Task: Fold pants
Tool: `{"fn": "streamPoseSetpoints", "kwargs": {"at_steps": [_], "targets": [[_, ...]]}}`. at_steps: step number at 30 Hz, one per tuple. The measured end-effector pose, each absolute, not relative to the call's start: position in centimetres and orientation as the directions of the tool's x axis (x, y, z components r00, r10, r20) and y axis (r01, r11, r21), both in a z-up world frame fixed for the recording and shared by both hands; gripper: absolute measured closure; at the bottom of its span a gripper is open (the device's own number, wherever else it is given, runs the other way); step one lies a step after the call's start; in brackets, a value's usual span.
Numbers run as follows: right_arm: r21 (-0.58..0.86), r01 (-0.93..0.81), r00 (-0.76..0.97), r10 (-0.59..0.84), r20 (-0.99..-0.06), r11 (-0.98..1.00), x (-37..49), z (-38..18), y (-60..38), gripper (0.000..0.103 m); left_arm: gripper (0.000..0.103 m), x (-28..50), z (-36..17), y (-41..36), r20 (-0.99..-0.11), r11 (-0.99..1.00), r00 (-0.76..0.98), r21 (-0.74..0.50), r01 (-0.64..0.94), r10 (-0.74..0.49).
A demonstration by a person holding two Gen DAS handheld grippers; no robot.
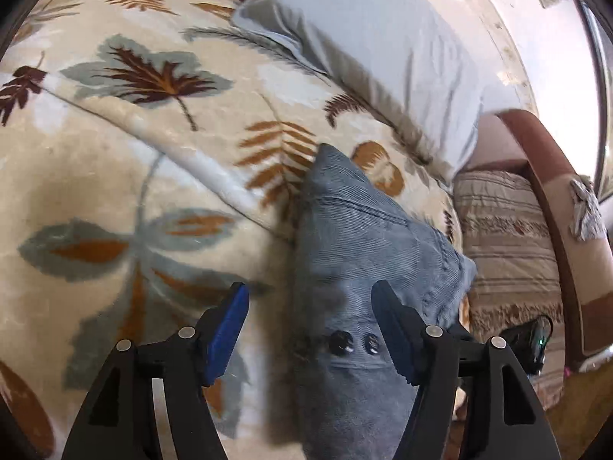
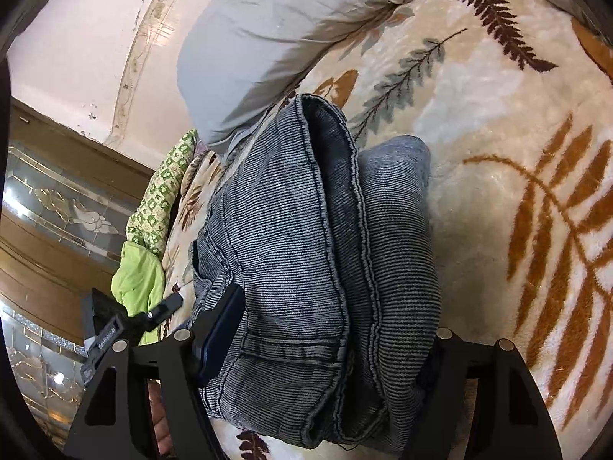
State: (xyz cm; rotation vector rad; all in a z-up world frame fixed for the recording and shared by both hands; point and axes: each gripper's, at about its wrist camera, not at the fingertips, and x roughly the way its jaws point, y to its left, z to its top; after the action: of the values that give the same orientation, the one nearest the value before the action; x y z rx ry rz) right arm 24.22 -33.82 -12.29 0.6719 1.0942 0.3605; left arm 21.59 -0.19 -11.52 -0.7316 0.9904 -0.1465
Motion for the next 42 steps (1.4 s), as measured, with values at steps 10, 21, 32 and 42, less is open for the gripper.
{"fn": "streamPoseSetpoints", "kwargs": {"at_steps": [10,21,32,42], "targets": [[0.637,0.065,0.415,0.56,-0.717,0.768,24.7,-12.7,-33.8,0.036,0.038,22.6,-12.5,-2.5,-0.701,0.75,0.503,-0.645,-0.147,-0.505],[0.637,0.057,0.42,0.56,-0.714,0.769,25.1,-12.8,-33.8,0.041,0.047,24.5,-14.4,-3.4,-0.638,0.665,0.439,-0.738,-0.114,-0.633],[0.647,0.067,0.413,0.569,-0.711,0.759,25.2,-13.1,-33.7,0.048,0.045,24.2,-15.1,-3.3,-0.643,0.673,0.459,-0.729,-0.123,-0.613],[0.623,0.024,0.434,0.554,-0.711,0.781,25.2,-12.4,-33.7,0.058,0.073,22.7,-12.5,-3.8,-0.597,0.687,0.52,-0.726,-0.025,-0.611]]}}
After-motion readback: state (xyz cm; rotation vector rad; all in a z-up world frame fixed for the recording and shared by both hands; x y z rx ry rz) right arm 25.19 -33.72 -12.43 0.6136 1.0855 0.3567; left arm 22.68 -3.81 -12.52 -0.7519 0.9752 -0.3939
